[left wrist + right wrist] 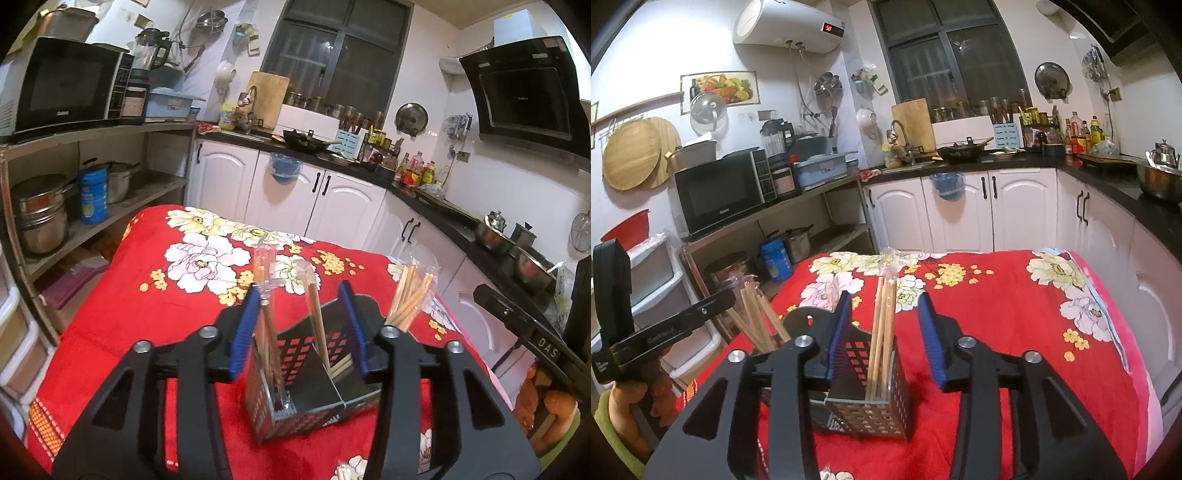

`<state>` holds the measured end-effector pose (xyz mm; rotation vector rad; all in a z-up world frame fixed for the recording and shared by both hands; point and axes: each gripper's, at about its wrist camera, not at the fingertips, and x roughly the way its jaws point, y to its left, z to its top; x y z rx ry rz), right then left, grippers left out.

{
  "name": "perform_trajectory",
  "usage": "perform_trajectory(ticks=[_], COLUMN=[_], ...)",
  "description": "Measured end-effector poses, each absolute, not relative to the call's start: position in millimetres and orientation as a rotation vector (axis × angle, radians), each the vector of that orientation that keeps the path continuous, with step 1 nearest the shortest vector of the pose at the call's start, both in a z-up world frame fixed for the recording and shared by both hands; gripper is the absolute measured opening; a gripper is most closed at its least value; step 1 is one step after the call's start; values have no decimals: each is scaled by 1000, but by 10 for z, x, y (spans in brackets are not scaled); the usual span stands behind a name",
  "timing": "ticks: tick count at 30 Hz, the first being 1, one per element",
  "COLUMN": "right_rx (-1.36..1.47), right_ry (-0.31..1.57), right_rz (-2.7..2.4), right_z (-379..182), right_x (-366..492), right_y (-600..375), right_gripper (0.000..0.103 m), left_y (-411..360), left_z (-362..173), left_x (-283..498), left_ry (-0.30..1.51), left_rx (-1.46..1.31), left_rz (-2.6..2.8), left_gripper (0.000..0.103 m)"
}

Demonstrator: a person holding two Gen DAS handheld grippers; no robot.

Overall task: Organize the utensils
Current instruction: 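Open the left tool to drop its chopstick while the right tool releases and both withdraw, then lower the left tool onto a wrapped chopstick and close while the right tool grasps another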

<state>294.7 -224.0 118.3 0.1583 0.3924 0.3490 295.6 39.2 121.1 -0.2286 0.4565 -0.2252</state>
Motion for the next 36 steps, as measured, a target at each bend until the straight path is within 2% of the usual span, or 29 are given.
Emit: perform_trajectory(ticks=[1,3,7,8,10,12,15,22,36], right_rx=[159,148,124,124,120,111,93,79,45], right_ry=[393,393,390,390,388,380,369,366,371], right_rz=[349,349,341,342,343,338,325,324,326], right_z=[1184,1185,1183,1183,1184,1186,1181,1158,1089], right_x=[2932,2891,2815,2792,2743,2685,2601,2405,2074], right_y=[-2244,-2244,-2244,-2247,-2251,-2255,-2259,-2289,-2291], right_gripper=[43,47,56,57,61,64,66,72,75], left_y=[402,419,450,459,476,490,495,512,510], left_z=[1210,1212,1221,1223,1224,1235,1245,1233,1064], left_x=[2936,2912,2824,2803,2751,2721,2628,2443,2084], left_ry=[455,454,442,440,437,433,424,415,429], left_rx=[-232,-237,-241,-243,-252,-254,-250,-248,-230], left_rz=[-222,-220,-210,-209,-208,-205,-203,-189,-152], left_gripper=[45,56,66,72,76,85,92,92,92])
